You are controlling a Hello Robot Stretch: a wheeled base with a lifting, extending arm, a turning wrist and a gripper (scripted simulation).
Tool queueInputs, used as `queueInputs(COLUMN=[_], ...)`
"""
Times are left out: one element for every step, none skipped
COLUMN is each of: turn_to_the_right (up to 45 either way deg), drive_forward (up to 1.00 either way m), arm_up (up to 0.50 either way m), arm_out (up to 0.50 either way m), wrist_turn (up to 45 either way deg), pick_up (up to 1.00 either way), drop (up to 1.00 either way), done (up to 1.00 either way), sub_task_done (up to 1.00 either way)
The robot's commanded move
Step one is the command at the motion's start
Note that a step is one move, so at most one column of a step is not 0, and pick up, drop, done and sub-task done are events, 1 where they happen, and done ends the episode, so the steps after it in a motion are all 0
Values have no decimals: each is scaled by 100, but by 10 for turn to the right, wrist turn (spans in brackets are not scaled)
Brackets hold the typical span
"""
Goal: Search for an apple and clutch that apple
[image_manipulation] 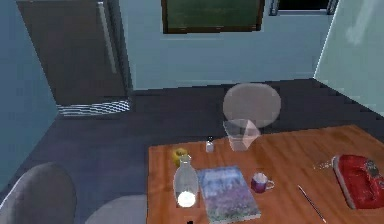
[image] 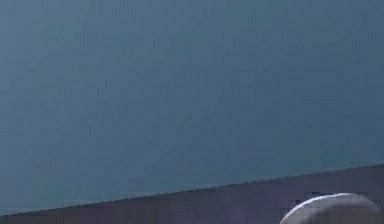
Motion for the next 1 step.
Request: queueInputs(turn_to_the_right=[-90], drive_forward=[0], arm_up=[0], arm_out=[0], wrist_turn=[0], pick_up=[0], drop=[0], done=[0], sub_task_done=[0])
